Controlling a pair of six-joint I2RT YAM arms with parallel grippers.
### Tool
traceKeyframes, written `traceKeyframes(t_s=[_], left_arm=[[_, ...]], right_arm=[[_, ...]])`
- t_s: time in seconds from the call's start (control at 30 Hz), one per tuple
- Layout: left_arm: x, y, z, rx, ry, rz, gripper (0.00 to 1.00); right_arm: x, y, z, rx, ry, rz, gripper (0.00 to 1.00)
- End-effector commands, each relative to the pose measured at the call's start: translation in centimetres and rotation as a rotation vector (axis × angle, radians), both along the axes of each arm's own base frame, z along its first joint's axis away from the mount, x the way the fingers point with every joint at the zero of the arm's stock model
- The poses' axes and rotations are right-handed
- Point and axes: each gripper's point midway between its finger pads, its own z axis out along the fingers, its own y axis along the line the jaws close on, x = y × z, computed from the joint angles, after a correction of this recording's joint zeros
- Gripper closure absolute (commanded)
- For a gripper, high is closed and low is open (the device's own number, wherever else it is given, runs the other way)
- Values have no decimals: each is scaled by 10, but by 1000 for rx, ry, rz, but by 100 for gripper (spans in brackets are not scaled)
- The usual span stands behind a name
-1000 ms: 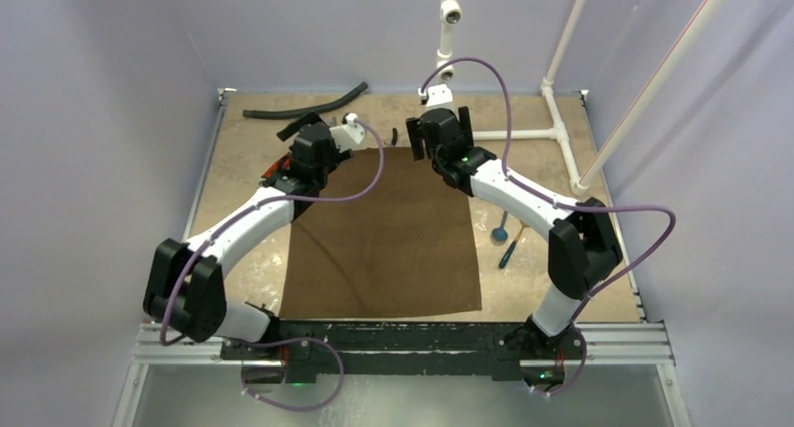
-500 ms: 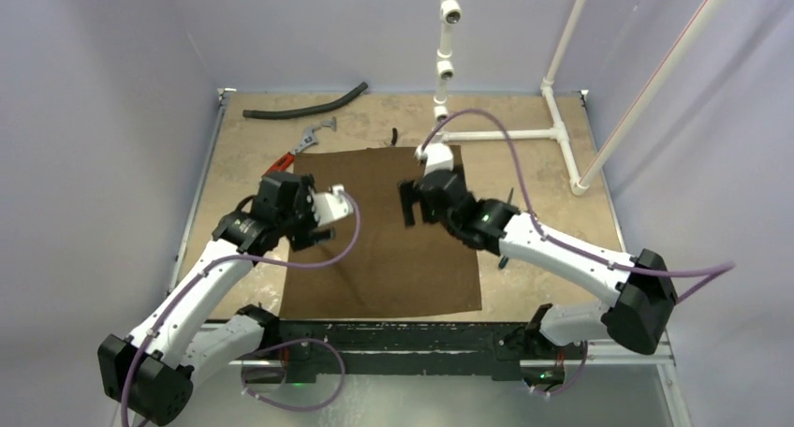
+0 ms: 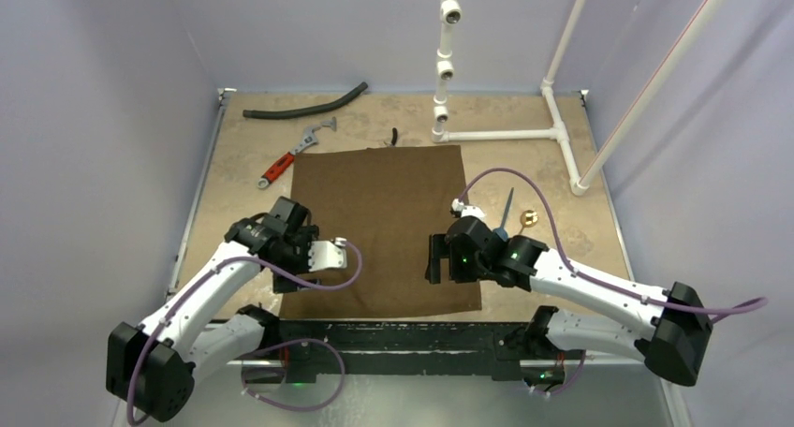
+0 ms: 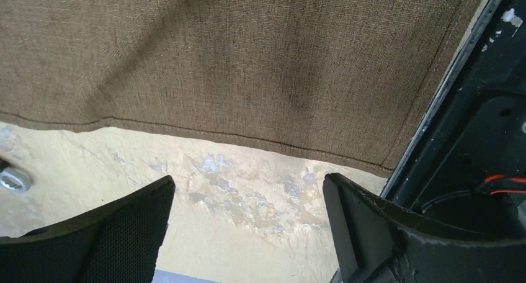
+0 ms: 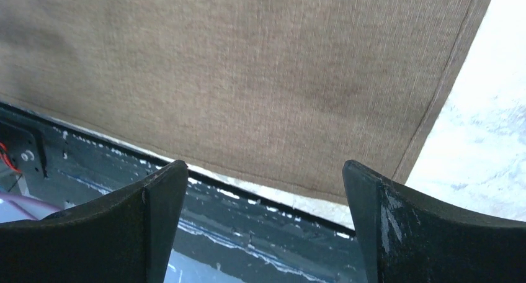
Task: Fold the napkin into a case and place the utensils inside
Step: Pick up the flattened napkin from the center of the board.
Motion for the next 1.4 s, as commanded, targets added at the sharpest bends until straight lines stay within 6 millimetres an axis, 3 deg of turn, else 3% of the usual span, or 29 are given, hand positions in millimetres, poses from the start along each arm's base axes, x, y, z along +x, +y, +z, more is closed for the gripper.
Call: traceKeyframes(t_s=[0.0,0.2,0.43,0.63,0.73,0.8,0.9,0.97,1.07,1.27,1.37], left_arm=[[17,-6,3,16,-24,-129,10],[18,-4,-20,80,20,-269,11],[26,-1,-47,147,34,-334,17],[38,0,-71,174,11,-321,33],[42,5,-82,205,-1,-313,48],[53,10,-85,237,-43,-280,64],[83,16,-80,234,-131,-192,74],[101,16,-70,202,-177,-133,74],[111,9,-46,142,-179,-92,69],[71,10,-21,107,-97,-179,47],[46,16,-17,117,-45,-244,44]], right_arm=[[-19,-7,-13,-20,106,-24,2],[-31,-7,-32,11,176,-52,7],[-27,-6,-49,-12,176,-68,11],[-12,11,-54,-12,155,-57,11],[-14,19,-58,-3,184,-39,11],[-11,21,-60,-6,173,-36,11],[-1,26,-61,-11,143,-37,11],[6,32,-57,0,121,-34,10],[14,35,-50,-3,84,-36,9],[21,27,-27,-14,26,-57,8],[17,18,-21,-19,19,-55,6]])
